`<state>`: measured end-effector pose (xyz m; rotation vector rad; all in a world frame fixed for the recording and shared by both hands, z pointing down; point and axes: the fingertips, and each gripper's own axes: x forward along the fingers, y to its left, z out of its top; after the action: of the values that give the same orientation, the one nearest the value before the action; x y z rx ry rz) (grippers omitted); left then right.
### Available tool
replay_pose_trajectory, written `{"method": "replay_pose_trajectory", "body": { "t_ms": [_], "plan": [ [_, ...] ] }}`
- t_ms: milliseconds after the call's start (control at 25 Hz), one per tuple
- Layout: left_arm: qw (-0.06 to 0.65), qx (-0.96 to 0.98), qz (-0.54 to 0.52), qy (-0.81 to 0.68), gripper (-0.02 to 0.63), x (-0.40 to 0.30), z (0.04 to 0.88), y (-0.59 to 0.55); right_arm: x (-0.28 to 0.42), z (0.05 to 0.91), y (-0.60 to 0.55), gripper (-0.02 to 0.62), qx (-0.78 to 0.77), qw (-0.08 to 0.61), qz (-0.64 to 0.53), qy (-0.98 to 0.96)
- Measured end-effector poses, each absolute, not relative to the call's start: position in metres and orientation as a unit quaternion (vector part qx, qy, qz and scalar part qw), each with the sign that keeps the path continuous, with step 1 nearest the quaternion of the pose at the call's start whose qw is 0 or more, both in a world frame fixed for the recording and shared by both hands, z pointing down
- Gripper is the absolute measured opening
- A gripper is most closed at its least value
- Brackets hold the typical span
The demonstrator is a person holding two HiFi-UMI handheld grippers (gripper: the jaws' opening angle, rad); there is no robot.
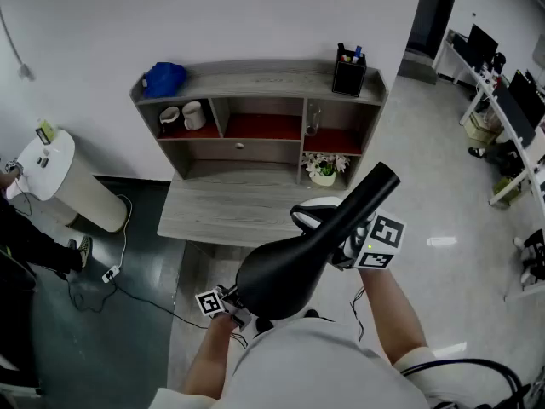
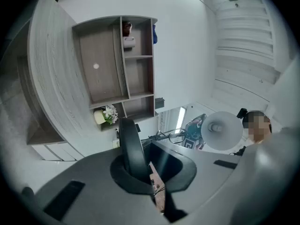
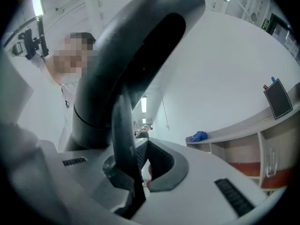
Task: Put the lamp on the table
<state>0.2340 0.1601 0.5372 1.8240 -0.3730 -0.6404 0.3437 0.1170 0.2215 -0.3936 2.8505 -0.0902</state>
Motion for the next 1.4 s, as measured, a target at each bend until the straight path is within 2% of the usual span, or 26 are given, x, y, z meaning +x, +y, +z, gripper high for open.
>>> {"method": "replay_pose_trajectory", "body": {
  "t_ms": [840, 1400],
  "plan": [
    [0.553, 0.772, -0.272, -0.155, 0.008, 0.231, 0.536, 0.166, 0.34, 0.22, 0.121, 0.015, -0.137, 0.131, -0.03, 0.981],
    [0.551, 0.769, -0.286, -0.155, 0.008, 0.186, 0.538, 0.16, 0.291, 0.223, 0.112, 0.015, -0.135, 0.133, -0.031, 0.981]
  ]
}}
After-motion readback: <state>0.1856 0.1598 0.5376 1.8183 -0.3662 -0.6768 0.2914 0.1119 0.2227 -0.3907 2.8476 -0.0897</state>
